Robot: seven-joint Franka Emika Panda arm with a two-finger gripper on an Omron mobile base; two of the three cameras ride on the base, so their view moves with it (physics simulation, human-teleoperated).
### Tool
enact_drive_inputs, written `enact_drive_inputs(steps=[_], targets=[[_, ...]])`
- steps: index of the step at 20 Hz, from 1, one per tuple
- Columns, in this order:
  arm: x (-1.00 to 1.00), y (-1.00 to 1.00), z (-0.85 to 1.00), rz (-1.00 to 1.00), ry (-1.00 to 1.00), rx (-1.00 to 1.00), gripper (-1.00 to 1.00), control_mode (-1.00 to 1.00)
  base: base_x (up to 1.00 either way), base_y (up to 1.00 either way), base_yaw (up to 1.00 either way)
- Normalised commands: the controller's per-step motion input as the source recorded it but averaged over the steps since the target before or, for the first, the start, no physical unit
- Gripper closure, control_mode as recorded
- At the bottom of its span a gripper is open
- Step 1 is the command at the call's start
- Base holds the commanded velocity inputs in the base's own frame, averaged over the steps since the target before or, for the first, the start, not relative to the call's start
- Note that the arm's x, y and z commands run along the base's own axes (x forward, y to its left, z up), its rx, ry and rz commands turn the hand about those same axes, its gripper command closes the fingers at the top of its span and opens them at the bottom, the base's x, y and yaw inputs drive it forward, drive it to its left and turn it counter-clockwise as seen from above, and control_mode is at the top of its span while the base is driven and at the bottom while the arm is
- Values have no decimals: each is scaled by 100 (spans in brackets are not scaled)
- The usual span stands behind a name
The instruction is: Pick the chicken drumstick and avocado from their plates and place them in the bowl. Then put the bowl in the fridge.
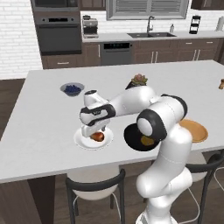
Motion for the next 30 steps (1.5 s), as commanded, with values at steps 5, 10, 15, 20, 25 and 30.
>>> enact_drive_inputs(steps=[5,10,15,20,25,30], targets=[[-12,-36,-27,0,0,0,-100,-100,0,0,0],[0,-1,-14,0,0,0,-100,-100,0,0,0],[14,9,0,0,0,0,-100,-100,0,0,0],[17,26,0,0,0,0,-100,-100,0,0,0],[18,25,-1,0,2,0,-100,-100,0,0,0],[3,11,-2,0,1,0,100,-100,0,0,0]])
